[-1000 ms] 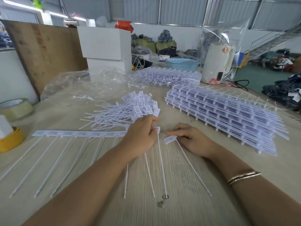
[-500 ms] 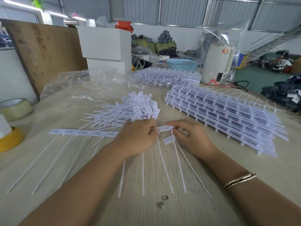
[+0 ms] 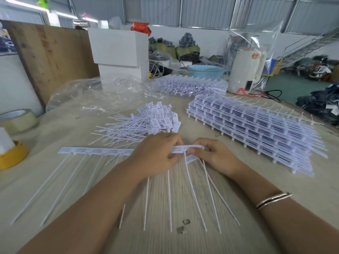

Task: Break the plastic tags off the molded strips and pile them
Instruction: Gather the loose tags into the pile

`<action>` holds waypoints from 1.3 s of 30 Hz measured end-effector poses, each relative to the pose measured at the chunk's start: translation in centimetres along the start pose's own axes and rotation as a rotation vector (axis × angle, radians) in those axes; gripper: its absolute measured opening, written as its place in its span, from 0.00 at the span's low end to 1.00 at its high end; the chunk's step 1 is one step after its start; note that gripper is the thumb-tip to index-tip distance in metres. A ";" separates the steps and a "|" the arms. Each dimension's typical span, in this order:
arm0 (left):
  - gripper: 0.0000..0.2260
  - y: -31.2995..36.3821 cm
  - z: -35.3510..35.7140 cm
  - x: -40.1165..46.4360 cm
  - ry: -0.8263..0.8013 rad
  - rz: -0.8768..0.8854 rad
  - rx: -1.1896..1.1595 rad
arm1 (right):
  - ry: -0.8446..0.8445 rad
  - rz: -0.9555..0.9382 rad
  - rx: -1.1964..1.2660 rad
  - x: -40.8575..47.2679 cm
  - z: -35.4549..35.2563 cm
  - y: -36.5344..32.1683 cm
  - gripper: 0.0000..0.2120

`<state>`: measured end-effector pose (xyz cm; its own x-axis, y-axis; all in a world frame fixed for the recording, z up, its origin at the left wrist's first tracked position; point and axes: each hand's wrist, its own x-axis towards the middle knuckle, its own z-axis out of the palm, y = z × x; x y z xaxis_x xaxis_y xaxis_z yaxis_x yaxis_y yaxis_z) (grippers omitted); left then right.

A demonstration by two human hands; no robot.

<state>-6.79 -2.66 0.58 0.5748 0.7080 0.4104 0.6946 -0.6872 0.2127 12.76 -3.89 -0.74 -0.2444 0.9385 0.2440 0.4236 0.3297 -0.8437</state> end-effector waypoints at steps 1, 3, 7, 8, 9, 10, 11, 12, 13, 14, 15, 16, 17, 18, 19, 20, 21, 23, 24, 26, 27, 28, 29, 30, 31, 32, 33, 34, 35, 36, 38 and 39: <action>0.07 0.1 0.0 0.1 0.018 -0.008 0.038 | -0.005 -0.015 -0.014 0.0 0.0 0.1 0.07; 0.07 0.2 0.1 0.2 0.035 -0.033 0.099 | -0.004 -0.058 -0.054 0.0 0.1 0.1 0.06; 0.11 -0.1 0.6 0.2 0.004 -0.055 0.146 | 0.051 -0.169 -0.136 0.1 0.1 0.5 0.05; 0.12 -0.2 0.7 0.2 0.000 -0.065 0.132 | 0.060 -0.197 -0.160 0.1 0.1 0.5 0.05; 0.12 -0.2 0.8 0.1 -0.001 -0.072 0.115 | 0.065 -0.214 -0.186 0.1 0.1 0.6 0.05; 0.12 -0.3 1.0 0.0 0.005 -0.073 0.099 | 0.072 -0.229 -0.210 0.1 0.1 0.6 0.04; 0.12 -0.4 1.2 0.0 0.013 -0.072 0.082 | 0.078 -0.240 -0.237 0.2 0.1 0.7 0.03; 0.11 -0.4 1.4 -0.1 0.024 -0.078 0.053 | 0.087 -0.250 -0.262 0.2 0.1 0.7 0.03; 0.11 -0.3 1.5 -0.1 0.037 -0.091 0.015 | 0.100 -0.262 -0.285 0.3 0.0 0.7 0.05; 0.11 -0.3 1.6 -0.2 0.050 -0.109 -0.020 | 0.119 -0.272 -0.294 0.3 0.0 0.7 0.06; 0.11 -0.3 1.7 -0.3 0.060 -0.120 -0.040 | 0.148 -0.270 -0.268 0.2 -0.1 0.7 0.06; 0.10 -0.2 1.8 -0.3 0.063 -0.121 -0.052 | 0.185 -0.244 -0.200 0.2 -0.2 0.7 0.06; 0.08 -0.3 2.0 -0.4 0.062 -0.116 -0.068 | 0.218 -0.194 -0.102 0.1 -0.4 0.6 0.06; 0.07 -0.3 2.1 -0.4 0.059 -0.112 -0.093 | 0.247 -0.132 -0.016 0.1 -0.6 0.6 0.07; 0.06 -0.2 2.2 -0.5 0.055 -0.109 -0.118 | 0.261 -0.073 0.036 0.1 -0.8 0.6 0.08; 0.07 -0.2 2.2 -0.5 0.053 -0.110 -0.136 | 0.253 -0.024 0.030 0.1 -0.8 0.7 0.09; 0.08 -0.1 2.3 -0.5 0.053 -0.116 -0.144 | 0.223 0.018 -0.009 0.2 -0.7 0.7 0.09; 0.13 0.1 2.4 -0.4 0.055 -0.140 -0.146 | 0.131 0.065 -0.175 0.4 -0.4 0.8 0.03; 0.14 0.1 2.4 -0.3 0.061 -0.151 -0.148 | 0.099 0.049 -0.268 0.4 -0.2 0.8 0.04; 0.16 0.3 2.4 0.0 0.077 -0.144 -0.140 | 0.090 0.015 -0.306 0.5 0.1 0.7 0.08; 0.16 0.5 2.5 0.2 0.085 -0.126 -0.128 | 0.087 0.010 -0.285 0.4 0.2 0.5 0.09; 0.16 0.8 2.5 0.3 0.094 -0.103 -0.116 | 0.074 0.001 -0.284 0.3 0.3 0.3 0.11; 0.16 1.0 2.5 0.5 0.099 -0.081 -0.104 | 0.047 -0.005 -0.309 0.2 0.3 0.3 0.11; 0.16 1.1 2.5 0.6 0.096 -0.064 -0.089 | 0.022 -0.016 -0.335 0.1 0.2 0.3 0.11; 0.15 1.2 2.3 0.6 0.080 -0.053 -0.071 | 0.006 -0.028 -0.332 0.1 0.1 0.3 0.11; 0.14 1.0 2.1 0.5 0.050 -0.048 -0.059 | 0.003 -0.034 -0.304 0.1 0.0 0.4 0.10; 0.12 0.8 1.9 0.4 0.009 -0.053 -0.061 | 0.005 -0.032 -0.252 0.2 -0.2 0.4 0.09; 0.10 0.4 1.7 0.2 -0.035 -0.065 -0.079 | 0.006 -0.026 -0.206 0.3 -0.3 0.4 0.08; 0.08 0.0 1.5 0.0 -0.072 -0.081 -0.106 | 0.007 -0.018 -0.181 0.3 -0.4 0.5 0.08; 0.08 -0.4 1.4 -0.1 -0.097 -0.096 -0.133 | 0.007 -0.010 -0.177 0.3 -0.4 0.5 0.08; 0.11 -0.7 1.4 -0.4 -0.116 -0.098 -0.171 | 0.010 0.010 -0.197 0.3 -0.3 0.6 0.09; 0.11 -0.7 1.5 -0.3 -0.108 -0.092 -0.174 | 0.016 0.018 -0.203 0.3 -0.3 0.6 0.09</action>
<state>-6.83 -2.15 -1.06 0.5616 0.7761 0.2867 0.6669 -0.6297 0.3983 13.23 -3.39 -1.02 -0.2220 0.9454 0.2386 0.5950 0.3252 -0.7350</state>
